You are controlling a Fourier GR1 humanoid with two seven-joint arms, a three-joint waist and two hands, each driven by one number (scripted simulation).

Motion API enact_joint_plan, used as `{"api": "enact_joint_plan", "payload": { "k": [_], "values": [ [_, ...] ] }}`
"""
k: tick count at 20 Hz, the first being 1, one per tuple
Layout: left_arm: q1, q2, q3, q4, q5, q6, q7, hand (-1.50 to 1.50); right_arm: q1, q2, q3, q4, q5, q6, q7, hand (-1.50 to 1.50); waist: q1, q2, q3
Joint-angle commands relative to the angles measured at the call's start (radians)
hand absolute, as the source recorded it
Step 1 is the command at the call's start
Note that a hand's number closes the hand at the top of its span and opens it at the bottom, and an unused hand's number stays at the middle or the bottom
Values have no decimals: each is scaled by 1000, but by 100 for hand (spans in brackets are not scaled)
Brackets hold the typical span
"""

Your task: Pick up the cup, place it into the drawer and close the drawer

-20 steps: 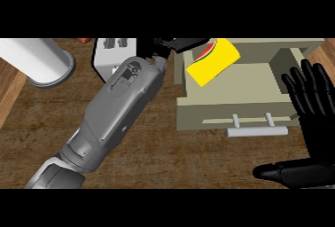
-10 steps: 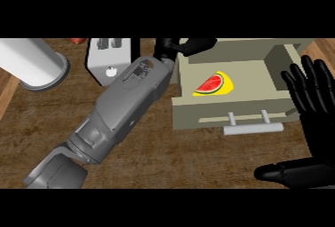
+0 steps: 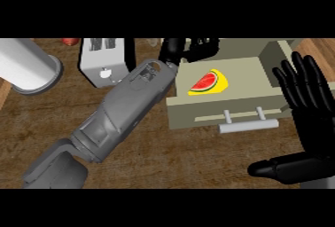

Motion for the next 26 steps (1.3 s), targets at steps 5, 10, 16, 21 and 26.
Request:
{"api": "enact_joint_plan", "payload": {
  "k": [5, 10, 16, 21, 26],
  "values": [
    [-6, 0, -93, 25, 37, 39, -6, -150, -30, 18, 26, -12, -1, -9, 11, -150, -19, 7, 0],
    [6, 0, -76, -24, 118, 12, -56, -150, -37, 6, -15, 17, -62, 11, 6, -150, -8, 5, -1],
    [-9, 0, 1, -73, 196, -42, -147, -150, 21, -20, -76, -5, -171, 58, 16, -150, 39, -9, -1],
    [33, 20, 46, -119, 204, -100, -125, -150, 89, -23, -53, -108, -181, 71, 44, 150, 84, -23, -2],
    [96, 68, 78, -228, 208, -69, -106, -150, 110, -107, -20, -100, -99, 166, 40, 150, 105, -28, -2]
  ]
}}
